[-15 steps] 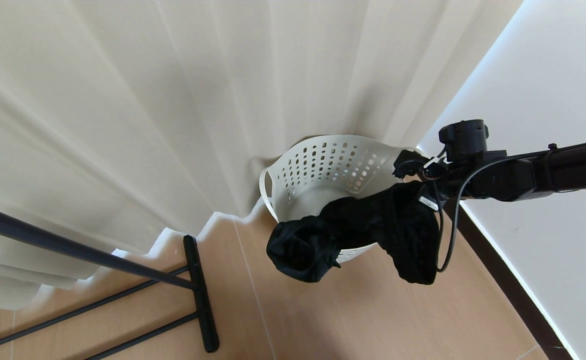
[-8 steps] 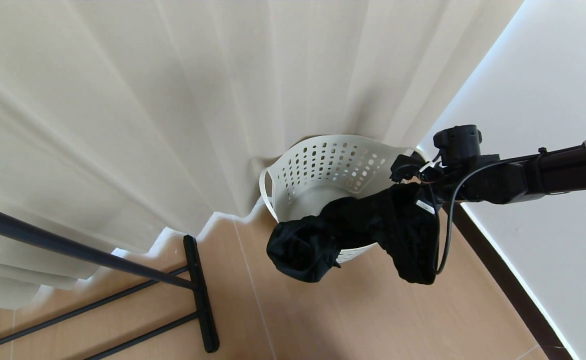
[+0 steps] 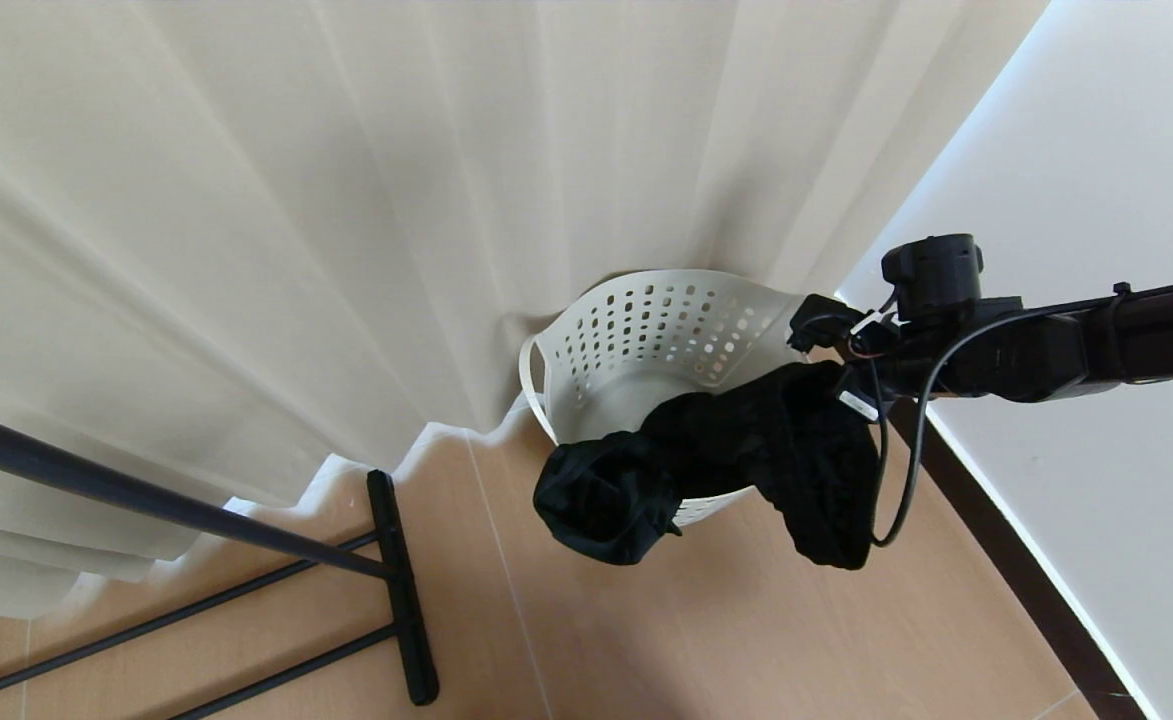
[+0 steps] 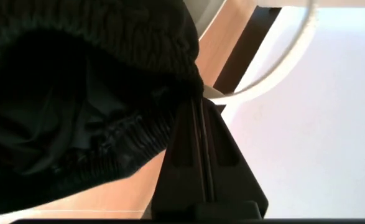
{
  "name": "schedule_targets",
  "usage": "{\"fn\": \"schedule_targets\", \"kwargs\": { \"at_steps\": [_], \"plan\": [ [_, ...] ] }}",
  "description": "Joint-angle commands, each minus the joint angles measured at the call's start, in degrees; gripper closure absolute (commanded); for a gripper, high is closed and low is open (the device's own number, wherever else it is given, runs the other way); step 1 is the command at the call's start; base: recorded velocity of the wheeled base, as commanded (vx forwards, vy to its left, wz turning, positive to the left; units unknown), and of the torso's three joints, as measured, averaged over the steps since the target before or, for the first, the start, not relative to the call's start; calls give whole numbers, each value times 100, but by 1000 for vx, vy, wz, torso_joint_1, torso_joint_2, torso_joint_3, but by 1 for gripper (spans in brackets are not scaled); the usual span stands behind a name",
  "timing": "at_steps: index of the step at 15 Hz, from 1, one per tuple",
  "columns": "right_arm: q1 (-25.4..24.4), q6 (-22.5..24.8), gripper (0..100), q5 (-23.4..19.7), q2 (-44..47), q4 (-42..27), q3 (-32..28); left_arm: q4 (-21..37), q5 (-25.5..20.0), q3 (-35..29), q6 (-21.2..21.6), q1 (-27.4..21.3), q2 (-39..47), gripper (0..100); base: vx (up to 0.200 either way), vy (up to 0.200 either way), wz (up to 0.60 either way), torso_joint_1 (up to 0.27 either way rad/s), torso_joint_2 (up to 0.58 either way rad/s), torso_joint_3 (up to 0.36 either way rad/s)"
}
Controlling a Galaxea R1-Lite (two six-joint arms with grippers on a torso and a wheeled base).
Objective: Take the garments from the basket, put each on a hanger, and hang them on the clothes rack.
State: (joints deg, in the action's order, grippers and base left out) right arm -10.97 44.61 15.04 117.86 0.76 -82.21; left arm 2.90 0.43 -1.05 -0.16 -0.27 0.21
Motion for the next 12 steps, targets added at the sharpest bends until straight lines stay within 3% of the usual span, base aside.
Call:
{"fn": "schedule_targets", "kwargs": {
  "at_steps": [1,7,12],
  "plan": [
    [-81,-233,100,-1,-668,4,355,0,1,-1,-2,0,-3,0,0,0,0,0,0,0],
    [-485,-1217,100,-1,-2654,4,1709,0,1,-1,-2,0,-3,0,0,0,0,0,0,0],
    [-1091,-2861,100,-168,-4456,91,3001,9,-8,-1,16,0,-3,0,0,0,0,0,0,0]
  ]
}}
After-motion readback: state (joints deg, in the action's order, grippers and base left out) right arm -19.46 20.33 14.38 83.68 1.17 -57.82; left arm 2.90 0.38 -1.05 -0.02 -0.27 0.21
